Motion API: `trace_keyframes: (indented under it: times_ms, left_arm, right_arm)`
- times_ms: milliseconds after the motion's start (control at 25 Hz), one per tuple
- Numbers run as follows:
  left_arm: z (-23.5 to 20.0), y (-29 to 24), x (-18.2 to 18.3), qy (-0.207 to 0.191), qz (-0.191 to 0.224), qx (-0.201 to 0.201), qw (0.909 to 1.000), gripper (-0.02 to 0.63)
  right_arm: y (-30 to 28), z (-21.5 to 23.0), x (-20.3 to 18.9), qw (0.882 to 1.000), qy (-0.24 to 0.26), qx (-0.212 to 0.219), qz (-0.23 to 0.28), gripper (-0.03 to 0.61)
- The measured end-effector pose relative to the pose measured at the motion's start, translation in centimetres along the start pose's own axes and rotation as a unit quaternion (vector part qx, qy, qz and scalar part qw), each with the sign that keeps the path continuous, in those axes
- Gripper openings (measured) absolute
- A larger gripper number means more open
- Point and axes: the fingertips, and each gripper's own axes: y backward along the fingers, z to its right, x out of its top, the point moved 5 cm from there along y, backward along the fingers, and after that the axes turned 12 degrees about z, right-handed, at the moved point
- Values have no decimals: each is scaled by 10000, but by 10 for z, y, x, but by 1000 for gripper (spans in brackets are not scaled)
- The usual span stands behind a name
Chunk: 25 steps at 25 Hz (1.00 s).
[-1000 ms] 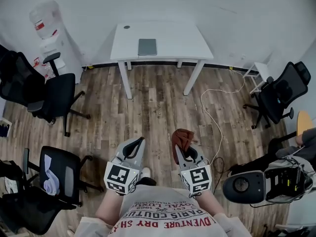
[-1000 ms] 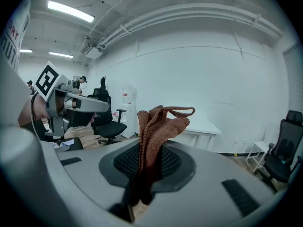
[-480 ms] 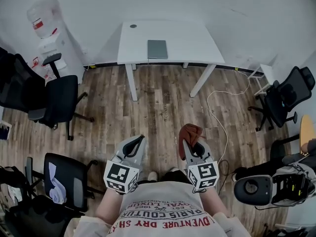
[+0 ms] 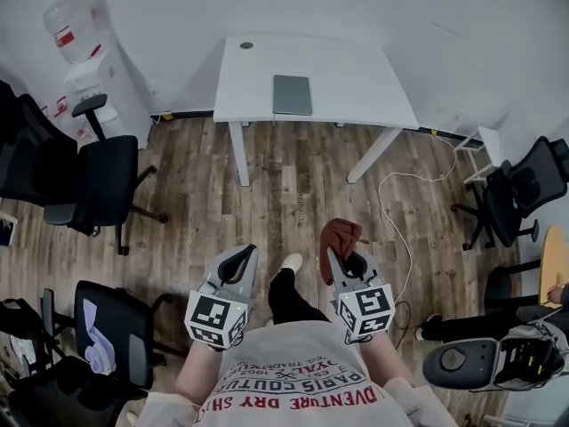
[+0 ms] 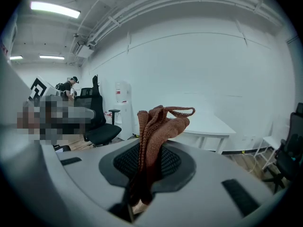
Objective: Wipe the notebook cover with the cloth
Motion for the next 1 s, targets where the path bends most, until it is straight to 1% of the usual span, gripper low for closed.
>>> trace_keyframes:
  times_ms: [160, 280, 600, 760, 880, 1000]
  left_arm:
    - [-35, -44, 3, 16, -50, 139, 9999, 9]
    - [-60, -90, 10, 12, -73, 201, 9998, 9]
    - [-109, -221, 33, -141, -117, 108, 9998, 9]
    - [-127, -270, 38, -227, -155, 112, 9996, 9]
    - [-134, -299, 38, -136, -224, 115, 9996, 9]
    - [-141, -328, 29, -62, -380, -19, 9993, 9]
  right_arm:
    - [-56, 23, 8, 9999, -15, 126, 12, 78]
    - [-99, 49, 16, 9998, -35, 190, -2, 78]
    - [-211, 129, 38, 9995, -94, 315, 14, 78]
    - [-250, 163, 41, 9995, -132, 304, 11, 78]
    - [-271, 184, 42, 9994, -177, 284, -53, 78]
    - [-293, 199, 39, 9994, -226, 234, -148, 78]
